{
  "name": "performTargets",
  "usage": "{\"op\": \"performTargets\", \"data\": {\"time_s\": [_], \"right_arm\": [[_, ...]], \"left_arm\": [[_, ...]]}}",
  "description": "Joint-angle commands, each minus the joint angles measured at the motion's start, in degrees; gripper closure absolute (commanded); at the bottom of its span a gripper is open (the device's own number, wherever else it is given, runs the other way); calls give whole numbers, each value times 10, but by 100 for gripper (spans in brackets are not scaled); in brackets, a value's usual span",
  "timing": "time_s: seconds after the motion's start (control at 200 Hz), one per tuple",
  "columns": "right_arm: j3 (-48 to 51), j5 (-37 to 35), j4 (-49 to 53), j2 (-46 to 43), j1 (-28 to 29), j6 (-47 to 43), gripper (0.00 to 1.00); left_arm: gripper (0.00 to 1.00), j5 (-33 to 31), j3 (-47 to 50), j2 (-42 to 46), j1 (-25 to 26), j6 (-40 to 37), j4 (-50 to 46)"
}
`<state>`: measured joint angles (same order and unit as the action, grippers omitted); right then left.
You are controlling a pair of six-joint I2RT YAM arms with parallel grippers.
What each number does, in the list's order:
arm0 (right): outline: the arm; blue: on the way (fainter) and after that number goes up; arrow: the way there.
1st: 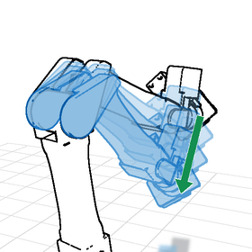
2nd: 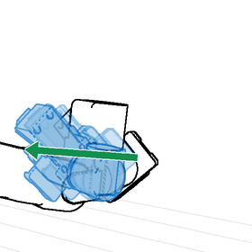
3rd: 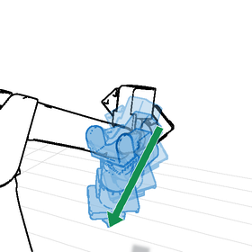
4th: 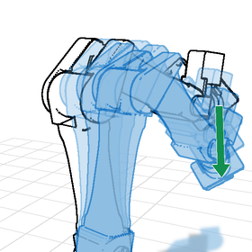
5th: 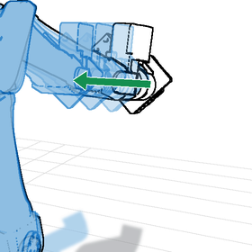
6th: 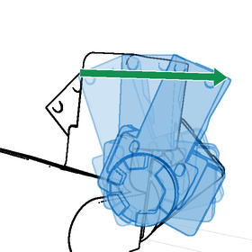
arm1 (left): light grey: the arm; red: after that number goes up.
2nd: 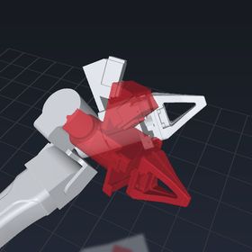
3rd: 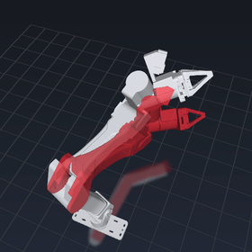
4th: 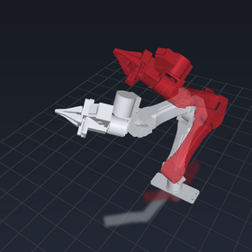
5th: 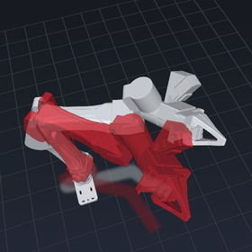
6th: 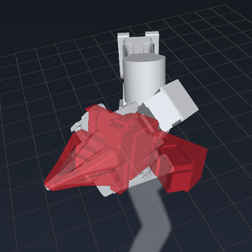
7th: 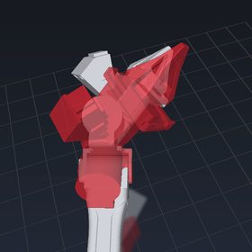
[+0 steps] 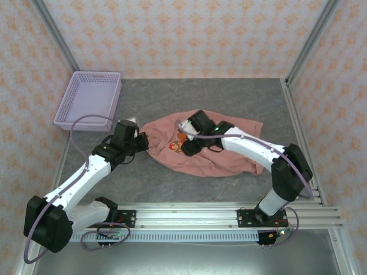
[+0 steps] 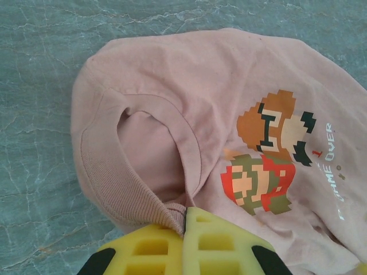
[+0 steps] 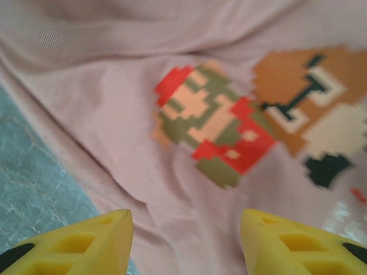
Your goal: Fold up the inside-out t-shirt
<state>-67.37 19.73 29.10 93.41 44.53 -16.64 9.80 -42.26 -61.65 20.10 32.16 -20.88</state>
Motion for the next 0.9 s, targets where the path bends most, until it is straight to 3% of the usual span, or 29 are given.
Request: {"op": "performTargets", "data": {"time_s": [0.0,0.195,0.455,0.545,0.71,0.79,0.891], "right_arm": [[26,-8,-75,40,16,-28,49],[21,-9,-101,103,35,-24,54],[17,-12,-107,94,32,-15,100],[12,18,-91,61,18,6,100],[-18,140,-57,26,-29,77,100],[-42,183,-43,43,-45,118,100],[-63,227,-46,71,-65,171,100]], "left_arm": [[100,-14,3,4,-5,8,10],[100,-10,6,1,-5,10,12],[100,-34,12,7,-5,0,1],[100,-56,23,10,-5,-2,1],[100,-133,56,18,-6,-12,-8],[83,-151,70,31,-5,-12,-5],[58,-126,84,62,-4,-33,12]]}}
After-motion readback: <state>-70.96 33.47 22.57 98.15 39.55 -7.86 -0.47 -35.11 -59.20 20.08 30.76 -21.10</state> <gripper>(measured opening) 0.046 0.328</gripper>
